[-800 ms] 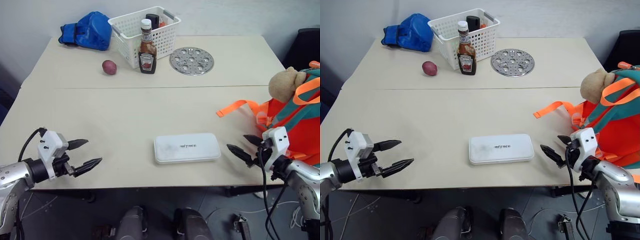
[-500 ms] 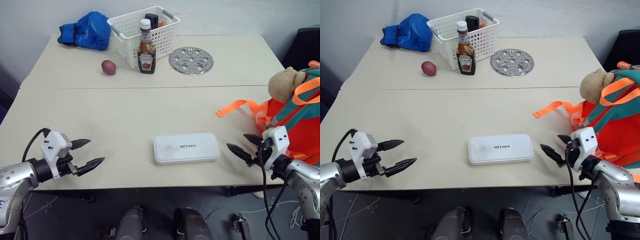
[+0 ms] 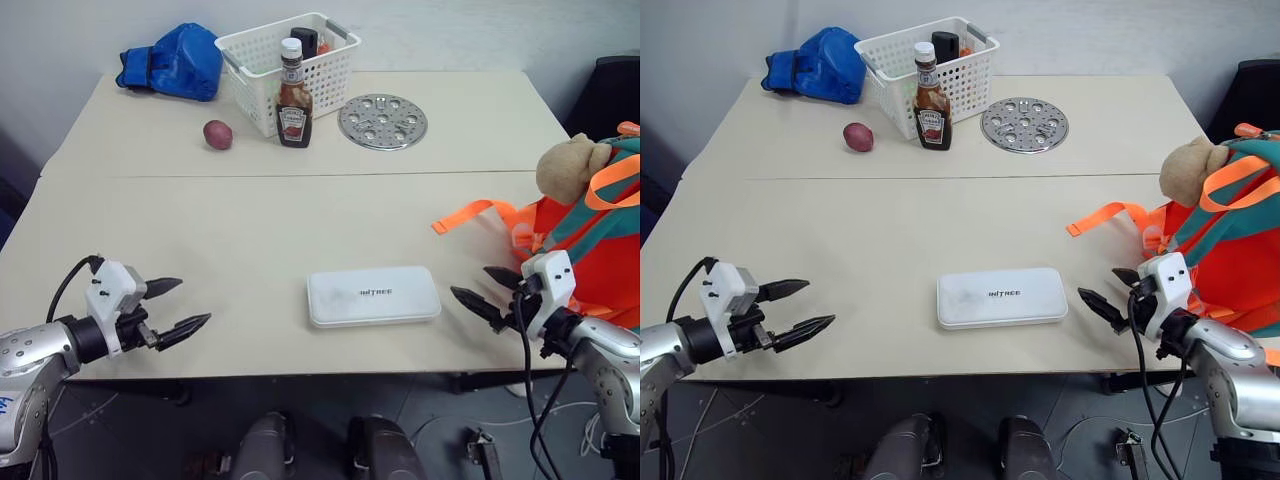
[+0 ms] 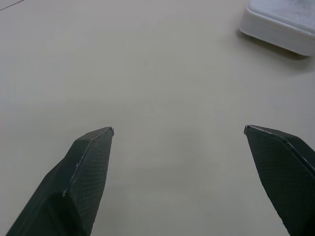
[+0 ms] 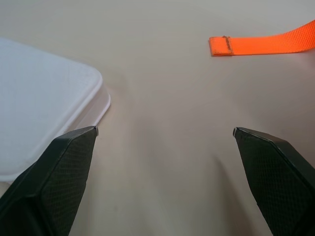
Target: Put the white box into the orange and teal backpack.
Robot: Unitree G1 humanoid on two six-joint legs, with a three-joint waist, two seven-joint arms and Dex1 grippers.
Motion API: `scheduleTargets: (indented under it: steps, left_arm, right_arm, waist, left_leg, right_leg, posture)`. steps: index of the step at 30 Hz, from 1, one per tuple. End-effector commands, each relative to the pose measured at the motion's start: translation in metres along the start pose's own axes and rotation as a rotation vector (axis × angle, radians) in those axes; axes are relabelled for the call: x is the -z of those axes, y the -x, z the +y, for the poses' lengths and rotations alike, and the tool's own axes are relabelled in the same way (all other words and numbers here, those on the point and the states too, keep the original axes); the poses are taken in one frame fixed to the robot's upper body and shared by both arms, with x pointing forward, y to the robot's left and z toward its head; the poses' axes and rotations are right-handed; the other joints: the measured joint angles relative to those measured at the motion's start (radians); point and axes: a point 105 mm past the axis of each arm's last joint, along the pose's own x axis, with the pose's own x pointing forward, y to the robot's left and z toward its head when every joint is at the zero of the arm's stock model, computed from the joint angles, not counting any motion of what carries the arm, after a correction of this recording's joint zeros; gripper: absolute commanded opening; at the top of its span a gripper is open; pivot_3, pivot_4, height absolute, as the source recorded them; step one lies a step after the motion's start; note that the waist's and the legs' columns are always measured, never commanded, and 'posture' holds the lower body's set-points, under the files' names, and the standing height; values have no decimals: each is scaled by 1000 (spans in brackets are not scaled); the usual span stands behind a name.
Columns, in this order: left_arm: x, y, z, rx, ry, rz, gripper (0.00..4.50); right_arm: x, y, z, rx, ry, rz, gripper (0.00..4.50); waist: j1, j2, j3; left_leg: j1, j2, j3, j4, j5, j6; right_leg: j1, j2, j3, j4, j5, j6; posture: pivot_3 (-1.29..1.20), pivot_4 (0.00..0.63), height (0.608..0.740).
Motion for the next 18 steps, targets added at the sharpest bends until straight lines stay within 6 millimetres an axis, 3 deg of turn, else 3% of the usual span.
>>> scheduleTargets:
  steps: [1, 3, 6, 13, 14, 18]
  left_arm:
    - [-9, 0, -1, 11, -24, -11, 4480]
    - [-11, -2, -1, 16, -18, -17, 4480]
    - [-16, -4, -6, 61, -5, -46, 4500]
    - [-24, -22, -18, 142, -4, -73, 2856]
    - [-25, -27, -21, 158, -10, -78, 2758]
    - [-33, -42, -25, 196, -12, -106, 1593]
  right_arm:
    - [-12, 3, -2, -5, 40, -26, 4500]
    - [-13, 4, -2, -13, 41, -26, 4500]
    - [-17, 5, 3, -46, 36, -40, 3920]
    - [-22, 6, 5, -107, 81, -14, 1783]
    - [-24, 6, 5, -113, 86, -11, 1655]
    - [-25, 5, 8, -158, 108, 7, 364]
  waist:
    - [0, 0, 0]
    - [0, 0, 0]
    - [0, 0, 0]
    - [1, 0, 0]
    - [1, 0, 0]
    - [3, 0, 0]
  left_leg:
    - [0, 0, 0, 0, 0, 0]
    - [0, 0, 0, 0, 0, 0]
    - [1, 0, 0, 0, 0, -1]
    - [1, 0, 0, 0, 1, -1]
    - [1, 0, 0, 0, 1, -1]
    - [1, 0, 0, 1, 2, -3]
  right_leg:
    - [0, 0, 0, 0, 0, 0]
    - [0, 0, 0, 1, 0, 0]
    - [0, 0, 0, 1, 0, 0]
    - [0, 0, 0, 2, 0, 0]
    - [0, 0, 0, 2, 0, 0]
    - [1, 0, 0, 3, 0, 0]
  posture:
    - [0, 150, 740]
    - [0, 150, 740]
    - [0, 150, 740]
    - [0, 150, 740]
    - [0, 150, 740]
    - [0, 150, 740]
